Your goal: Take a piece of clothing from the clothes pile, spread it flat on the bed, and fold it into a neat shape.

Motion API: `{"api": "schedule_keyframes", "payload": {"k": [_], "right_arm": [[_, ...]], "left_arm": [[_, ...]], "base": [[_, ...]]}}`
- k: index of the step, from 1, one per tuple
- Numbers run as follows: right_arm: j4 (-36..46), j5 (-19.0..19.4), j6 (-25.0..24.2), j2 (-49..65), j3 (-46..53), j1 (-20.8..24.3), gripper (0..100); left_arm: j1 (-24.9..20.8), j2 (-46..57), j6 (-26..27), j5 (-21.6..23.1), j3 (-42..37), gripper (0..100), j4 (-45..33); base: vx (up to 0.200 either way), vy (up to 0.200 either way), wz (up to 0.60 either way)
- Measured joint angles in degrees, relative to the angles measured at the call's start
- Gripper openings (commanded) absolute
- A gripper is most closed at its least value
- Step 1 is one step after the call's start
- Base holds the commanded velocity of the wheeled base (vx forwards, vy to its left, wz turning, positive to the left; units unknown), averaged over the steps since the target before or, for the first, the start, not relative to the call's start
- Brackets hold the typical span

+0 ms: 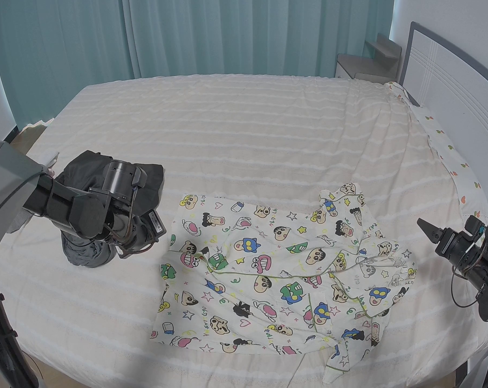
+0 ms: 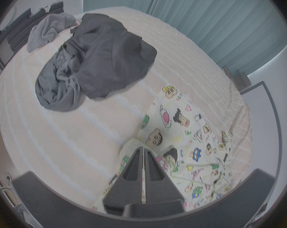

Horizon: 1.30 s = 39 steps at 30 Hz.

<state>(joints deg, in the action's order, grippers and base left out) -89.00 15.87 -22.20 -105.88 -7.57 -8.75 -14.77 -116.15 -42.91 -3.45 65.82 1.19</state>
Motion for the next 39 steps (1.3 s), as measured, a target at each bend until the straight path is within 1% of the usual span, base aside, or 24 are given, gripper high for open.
{"api": "schedule_keyframes", "payload": {"k": [3,4,7,9,12,16,18,19,22,23,27,34,35,39], "right_arm": [[0.0,1.2,-0.4,-1.4,-0.6,-1.4,100],[0.0,1.7,-0.4,-2.1,-0.9,-2.0,100],[0.0,2.6,-0.5,-3.9,-1.7,-3.3,100],[0.0,3.0,-0.6,-5.7,-2.4,-4.3,100],[0.3,3.4,-0.7,-9.1,-3.7,-5.3,100],[3.3,3.4,-0.8,-12.5,-6.4,-5.9,100],[7.7,3.4,-0.9,-14.1,-8.5,-6.0,100],[11.9,3.4,-0.9,-15.0,-10.2,-6.1,100],[17.3,3.3,-1.0,-16.3,-13.5,-6.0,100],[20.6,3.2,-1.0,-17.1,-16.1,-5.9,100],[26.2,3.2,-1.0,-18.6,-20.6,-5.1,100],[29.3,3.3,-0.9,-20.3,-24.2,-1.7,100],[29.7,3.3,-0.8,-20.6,-24.4,-1.2,0],[30.3,3.2,-0.8,-21.4,-25.3,0.4,0]], "left_arm": [[0.3,1.8,-1.4,4.6,-3.8,0,0.1],[0.4,2.9,-2.1,7.1,-5.9,0,0.1],[0.5,6.3,-3.9,12.3,-11.6,0,0.9],[0.6,8.9,-4.8,15.4,-16.0,0,2.2],[0.7,13.2,-5.9,18.9,-24.6,0,7.8],[0.6,16.9,-6.6,21.0,-32.7,0,16.8],[0.5,18.4,-7.0,21.8,-35.9,0,20.2],[0.5,19.3,-7.3,22.3,-37.5,0,21.5],[0.4,20.3,-7.7,23.0,-39.6,0,23.1],[0.4,20.7,-7.9,23.4,-40.5,0,23.8],[0.3,21.3,-8.2,24.6,-42.2,0,24.9],[0.3,21.6,-8.3,25.1,-43.3,0,25.5],[0.3,21.6,-8.3,25.1,-43.4,0,25.5],[0.3,21.7,-8.3,25.1,-43.5,0,25.5]], "base": [[0.000,0.000,0.00],[0.000,0.000,0.00],[0.000,0.000,0.00],[0.000,0.000,0.00],[0.000,0.000,0.00],[0.000,0.000,0.00],[0.000,0.000,0.00],[0.000,0.000,0.00],[0.000,0.000,0.00],[0.000,0.000,0.00],[0.000,0.000,0.00],[0.000,0.000,0.00],[0.000,0.000,0.00],[0.000,0.000,0.00]]}}
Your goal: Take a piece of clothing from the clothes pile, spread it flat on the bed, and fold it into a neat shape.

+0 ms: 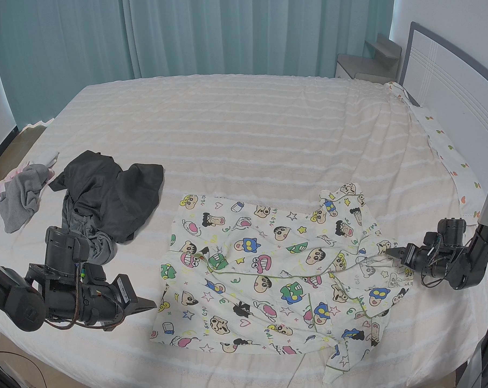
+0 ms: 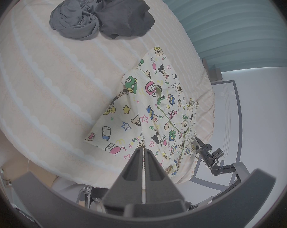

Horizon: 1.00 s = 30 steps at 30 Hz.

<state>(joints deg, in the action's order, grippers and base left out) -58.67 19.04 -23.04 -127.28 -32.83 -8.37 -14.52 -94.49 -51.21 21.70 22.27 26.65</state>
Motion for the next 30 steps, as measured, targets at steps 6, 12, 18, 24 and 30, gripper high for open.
{"api": "schedule_keyframes", "payload": {"k": [6,12,18,24,30], "right_arm": [[-0.7,-1.8,-0.1,-0.5,-1.2,-0.7,0],[-3.5,-3.4,-0.2,0.2,-2.4,-2.4,0],[-5.9,-3.6,-0.2,0.6,-2.7,-3.4,0],[-5.9,-3.7,-1.1,0.1,-4.9,-3.9,100],[-5.9,-3.7,-1.4,0.0,-5.2,-4.1,100]], "left_arm": [[0.0,-0.2,0.0,0.0,0.0,0,0.0],[0.0,-0.5,0.0,0.0,0.0,0,0.0],[0.0,-1.1,0.0,-0.1,0.0,0,0.0],[0.0,-1.7,0.0,-0.1,0.0,0,0.0],[-0.4,-2.0,0.0,-0.1,-0.2,0,0.0]], "base": [[0.000,0.000,0.00],[0.000,0.000,0.00],[0.000,0.000,0.00],[0.000,0.000,0.00],[0.000,0.000,0.00]]}}
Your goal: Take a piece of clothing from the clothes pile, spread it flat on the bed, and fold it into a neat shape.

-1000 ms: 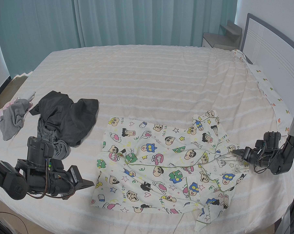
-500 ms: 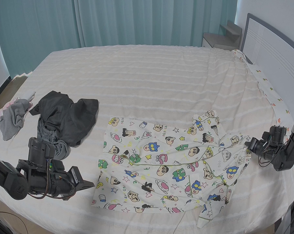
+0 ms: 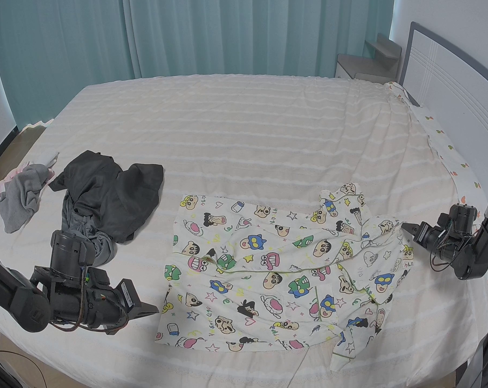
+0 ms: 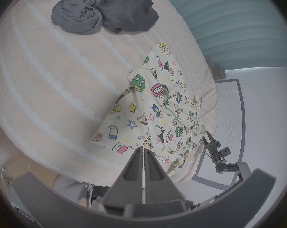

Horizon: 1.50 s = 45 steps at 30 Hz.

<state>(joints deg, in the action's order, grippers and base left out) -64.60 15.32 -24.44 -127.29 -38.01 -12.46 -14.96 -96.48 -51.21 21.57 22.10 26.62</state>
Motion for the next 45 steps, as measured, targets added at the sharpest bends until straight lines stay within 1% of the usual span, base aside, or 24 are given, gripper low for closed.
{"api": "schedule_keyframes", "payload": {"k": [9,12,15,23,28,30,34,40,43,44,45], "right_arm": [[-0.1,0.5,-0.5,3.6,6.6,-3.0,100],[-0.1,0.7,-0.6,6.2,10.9,-3.7,100],[-0.3,1.3,-0.5,9.0,15.8,-3.7,100],[-0.9,5.3,0.2,14.9,28.7,-0.3,100],[-4.2,6.3,0.7,16.3,34.5,2.1,100],[-5.9,6.7,0.7,16.5,35.8,3.0,100],[-5.9,6.8,0.5,16.9,36.7,4.2,100],[-5.4,6.9,0.1,17.1,37.0,4.8,100],[-5.0,6.9,0.0,17.1,37.0,5.3,100],[-4.9,6.9,0.0,17.0,37.0,5.6,100],[-4.9,6.9,0.0,17.0,37.0,5.8,100]], "left_arm": [[-4.0,0.0,0.0,-0.7,-1.3,0,0.0],[-5.0,0.1,-0.2,-1.5,-1.5,0,0.0],[-5.5,0.1,-0.7,-2.0,-1.5,0,0.0],[-6.0,0.1,-1.7,-2.4,-1.6,0,0.0],[-6.2,0.1,-2.0,-2.5,-1.6,0,0.1],[-6.2,0.0,-2.1,-2.5,-1.6,0,0.1],[-6.1,-0.6,-2.1,-3.4,-1.7,0,2.3],[-6.1,-3.9,-2.1,-7.9,-2.4,0,7.8],[-6.0,-5.8,-2.4,-9.3,-2.6,0,9.9],[-6.0,-6.3,-2.6,-9.4,-2.7,100,10.5],[-6.0,-6.7,-2.8,-9.4,-2.7,100,10.8]], "base": [[0.000,0.000,0.00],[0.000,0.000,0.00],[-0.200,0.000,0.00],[-0.200,0.000,0.00],[-0.200,0.000,0.00],[-0.200,0.000,0.00],[0.000,0.000,0.00],[0.000,0.000,0.00],[0.000,0.000,0.00],[0.000,0.000,0.00],[0.000,0.000,0.00]]}}
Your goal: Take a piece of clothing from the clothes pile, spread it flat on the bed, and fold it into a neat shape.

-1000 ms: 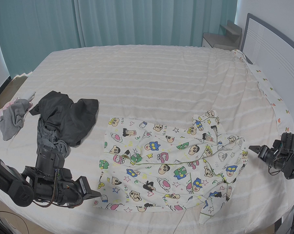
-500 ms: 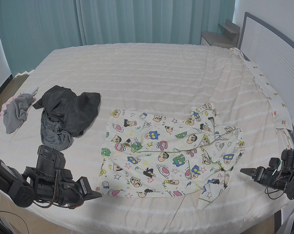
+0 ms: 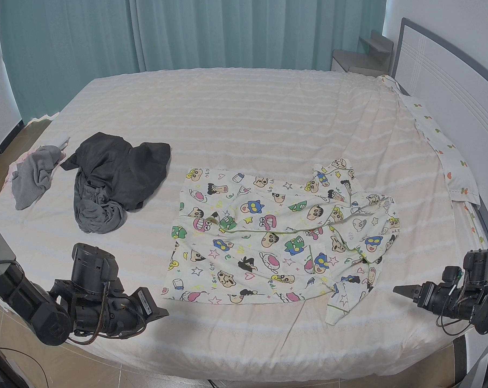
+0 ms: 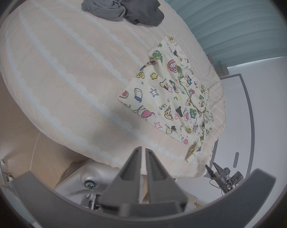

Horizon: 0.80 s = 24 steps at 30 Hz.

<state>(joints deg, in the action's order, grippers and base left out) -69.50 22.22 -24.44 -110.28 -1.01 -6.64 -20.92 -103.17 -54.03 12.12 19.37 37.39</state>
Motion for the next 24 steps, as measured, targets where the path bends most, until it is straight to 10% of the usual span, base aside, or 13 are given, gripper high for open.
{"api": "schedule_keyframes", "payload": {"k": [18,24], "right_arm": [[-10.8,-4.7,-9.2,-8.9,-1.8,18.0,100],[-12.8,-7.4,-10.3,-11.7,-1.7,23.1,100]], "left_arm": [[2.0,-3.4,-2.9,-0.3,0.2,100,7.5],[1.0,-9.3,-3.1,-8.3,1.0,100,13.4]], "base": [[0.000,0.000,0.00],[0.000,0.000,0.00]]}}
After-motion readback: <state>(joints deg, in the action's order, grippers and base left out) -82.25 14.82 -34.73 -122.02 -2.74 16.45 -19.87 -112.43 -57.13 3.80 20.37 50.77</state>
